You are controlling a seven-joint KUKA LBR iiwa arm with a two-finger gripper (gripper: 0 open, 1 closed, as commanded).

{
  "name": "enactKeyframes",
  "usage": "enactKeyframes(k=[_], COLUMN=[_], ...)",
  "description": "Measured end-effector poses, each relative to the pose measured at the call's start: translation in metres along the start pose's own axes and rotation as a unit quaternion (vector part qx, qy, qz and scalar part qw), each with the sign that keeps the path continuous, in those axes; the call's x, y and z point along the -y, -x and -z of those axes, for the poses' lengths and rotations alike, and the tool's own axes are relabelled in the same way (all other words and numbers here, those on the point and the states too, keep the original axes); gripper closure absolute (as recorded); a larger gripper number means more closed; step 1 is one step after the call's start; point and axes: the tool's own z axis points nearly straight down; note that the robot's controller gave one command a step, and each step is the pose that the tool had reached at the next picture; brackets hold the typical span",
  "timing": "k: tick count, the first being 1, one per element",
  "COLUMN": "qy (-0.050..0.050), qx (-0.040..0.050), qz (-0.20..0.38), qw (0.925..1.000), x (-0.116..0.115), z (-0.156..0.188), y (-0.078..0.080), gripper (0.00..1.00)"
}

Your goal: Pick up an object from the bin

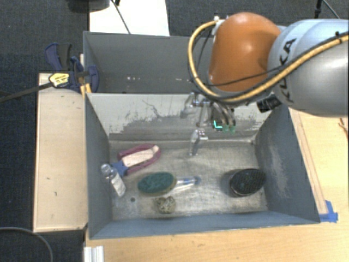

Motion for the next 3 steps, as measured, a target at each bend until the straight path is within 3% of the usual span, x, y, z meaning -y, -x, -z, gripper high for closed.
enactKeyframes(k=[1, 2, 3], qy=[0.0, 0.0, 0.0], qx=[0.0057, 0.0052, 0.0025], qz=[0.174, 0.008, 0.13], qw=[0.9847, 1.0, 0.9915], x=[-0.033, -0.015, -0.017], z=[-0.162, -0.133, -0.127], y=[-0.066, -0.071, -0.107], gripper=[0.0, 0.0, 0.0])
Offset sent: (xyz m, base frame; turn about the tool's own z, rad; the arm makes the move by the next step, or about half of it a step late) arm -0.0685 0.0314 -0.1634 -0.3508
